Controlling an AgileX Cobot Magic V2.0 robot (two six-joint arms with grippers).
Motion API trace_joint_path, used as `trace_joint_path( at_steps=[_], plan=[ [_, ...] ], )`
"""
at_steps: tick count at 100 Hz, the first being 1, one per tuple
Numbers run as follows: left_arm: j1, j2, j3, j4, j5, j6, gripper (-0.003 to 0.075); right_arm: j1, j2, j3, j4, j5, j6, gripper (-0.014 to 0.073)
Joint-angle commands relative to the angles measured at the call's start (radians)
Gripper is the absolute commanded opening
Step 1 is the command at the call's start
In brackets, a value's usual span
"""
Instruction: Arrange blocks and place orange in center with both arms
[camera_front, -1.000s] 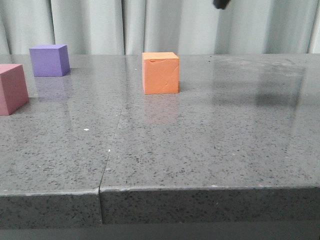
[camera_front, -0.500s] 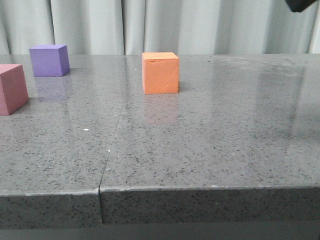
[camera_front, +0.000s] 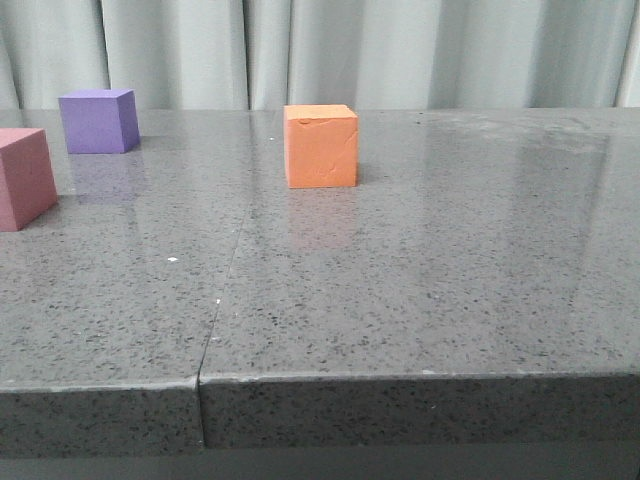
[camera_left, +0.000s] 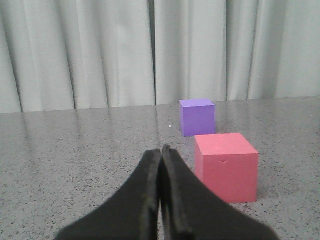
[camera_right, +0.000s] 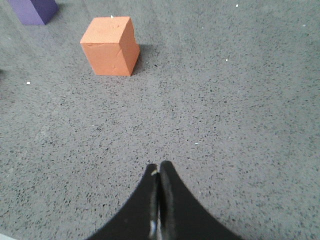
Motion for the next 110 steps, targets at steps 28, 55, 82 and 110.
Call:
trace_joint_path(
  at_steps=[28, 55, 82, 110],
  plan=[
    [-0.008, -0.028, -0.013, -0.012, -0.083, -0.008, -0.002, -0.004, -0.333, 0.137, -0.005, -0.073, -0.01, -0.0015],
    [-0.008, 0.04, -0.138, -0.012, -0.042, -0.008, -0.002, -0.004, -0.433, 0.172, -0.001, -0.053, -0.01, -0.0015],
    [-0.008, 0.275, -0.388, -0.004, 0.168, -0.008, -0.002, -0.004, -0.433, 0.172, -0.001, -0.054, -0.01, -0.0015],
    [-0.008, 0.553, -0.643, -0.003, 0.333, -0.008, -0.002, -0.004, -0.433, 0.172, -0.001, -0.054, -0.01, -0.0015]
  ],
)
